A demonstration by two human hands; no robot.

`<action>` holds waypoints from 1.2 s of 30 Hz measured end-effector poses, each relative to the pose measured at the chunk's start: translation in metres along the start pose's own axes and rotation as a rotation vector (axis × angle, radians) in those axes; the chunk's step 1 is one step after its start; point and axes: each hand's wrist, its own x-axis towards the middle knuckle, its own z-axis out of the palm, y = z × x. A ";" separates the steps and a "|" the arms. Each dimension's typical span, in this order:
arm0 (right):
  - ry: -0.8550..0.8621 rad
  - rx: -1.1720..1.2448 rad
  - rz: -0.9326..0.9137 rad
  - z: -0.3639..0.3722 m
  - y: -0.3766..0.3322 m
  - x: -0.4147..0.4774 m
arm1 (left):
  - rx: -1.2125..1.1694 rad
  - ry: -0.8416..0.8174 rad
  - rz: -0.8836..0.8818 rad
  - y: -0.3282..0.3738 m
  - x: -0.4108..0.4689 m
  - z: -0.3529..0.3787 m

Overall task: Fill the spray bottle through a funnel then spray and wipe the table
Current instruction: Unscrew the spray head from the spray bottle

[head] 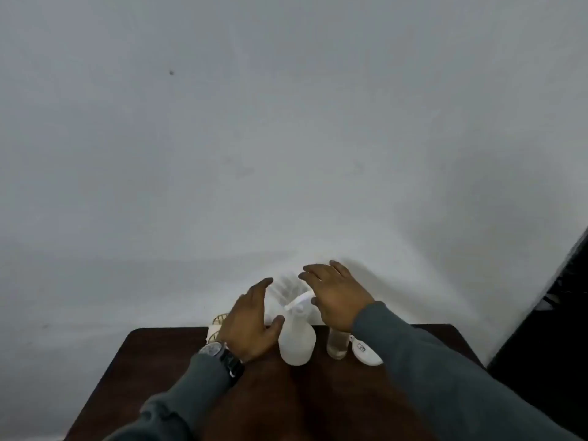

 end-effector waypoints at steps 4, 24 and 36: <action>-0.119 -0.042 0.047 0.047 -0.011 0.015 | -0.089 0.016 -0.023 -0.021 -0.019 0.045; -0.001 0.031 0.024 0.048 -0.127 -0.123 | -0.287 0.049 0.087 -0.018 -0.168 0.111; 0.063 -0.033 -0.079 0.026 -0.208 -0.270 | -0.497 0.080 0.060 0.015 -0.325 0.100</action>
